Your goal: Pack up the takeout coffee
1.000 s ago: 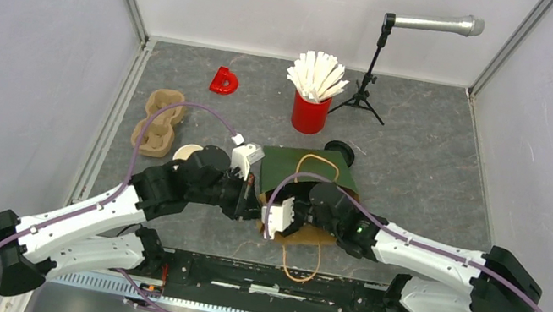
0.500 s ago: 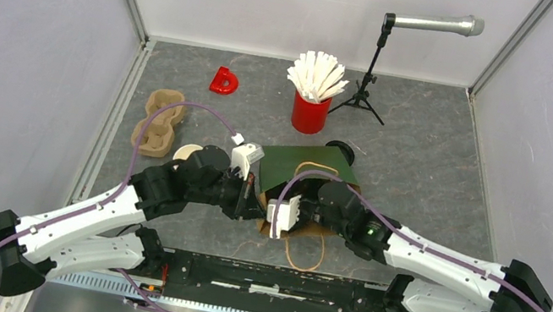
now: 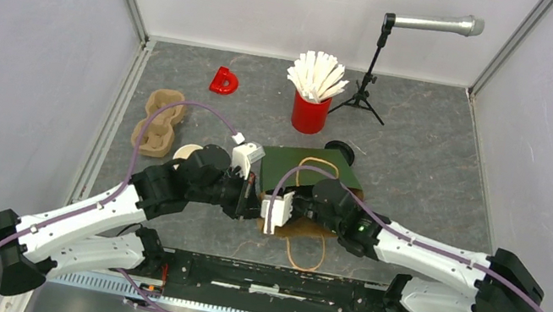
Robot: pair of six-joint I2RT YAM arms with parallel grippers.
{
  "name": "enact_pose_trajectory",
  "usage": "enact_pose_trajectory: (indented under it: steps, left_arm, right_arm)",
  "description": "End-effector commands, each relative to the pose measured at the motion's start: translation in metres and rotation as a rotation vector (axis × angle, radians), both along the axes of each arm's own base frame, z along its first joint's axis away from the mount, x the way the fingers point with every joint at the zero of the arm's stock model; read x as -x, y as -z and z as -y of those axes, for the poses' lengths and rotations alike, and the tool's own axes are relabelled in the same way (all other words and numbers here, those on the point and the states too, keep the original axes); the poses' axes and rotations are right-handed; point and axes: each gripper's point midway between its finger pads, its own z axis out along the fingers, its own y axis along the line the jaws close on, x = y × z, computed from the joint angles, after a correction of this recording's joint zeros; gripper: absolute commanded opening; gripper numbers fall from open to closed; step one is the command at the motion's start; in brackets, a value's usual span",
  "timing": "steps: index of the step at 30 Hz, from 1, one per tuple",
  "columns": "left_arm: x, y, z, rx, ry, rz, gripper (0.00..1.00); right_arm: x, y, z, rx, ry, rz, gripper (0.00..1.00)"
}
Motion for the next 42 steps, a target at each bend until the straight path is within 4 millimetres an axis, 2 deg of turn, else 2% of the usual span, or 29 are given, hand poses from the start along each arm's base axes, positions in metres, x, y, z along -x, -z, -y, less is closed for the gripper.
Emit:
enact_pose_trajectory:
  steps: [1,7,11,19,23,27,36,42]
  left_arm:
    - [0.002,-0.020,0.008,0.068,0.000,-0.012,0.02]
    - [0.002,-0.022,0.012,0.109,-0.019,-0.035,0.02]
    - [0.001,-0.023,0.013,0.132,-0.035,-0.043,0.02]
    - [0.000,-0.024,0.008,0.101,-0.054,-0.049,0.02]
    - [0.000,-0.032,0.005,0.098,-0.068,-0.050,0.02]
    - [0.002,-0.037,0.005,0.116,-0.087,-0.076,0.02]
    - [0.003,-0.061,0.000,0.152,-0.196,-0.196,0.02]
    - [0.001,-0.061,-0.026,0.051,-0.327,-0.234,0.02]
  right_arm:
    - [-0.011,-0.010,-0.014,-0.101,0.020,0.021,0.43]
    - [-0.021,0.005,-0.015,-0.137,0.060,-0.013,0.41]
    - [-0.027,0.008,-0.016,-0.144,0.078,-0.010,0.40]
    - [-0.022,-0.019,-0.011,-0.157,0.062,-0.011,0.42]
    - [-0.010,-0.043,0.001,-0.160,0.057,-0.046,0.44]
    - [0.009,-0.048,0.014,-0.122,0.030,-0.121,0.45]
    - [0.035,-0.121,0.033,-0.194,0.012,-0.208,0.48]
    - [0.034,-0.179,0.041,-0.342,0.050,-0.181,0.49]
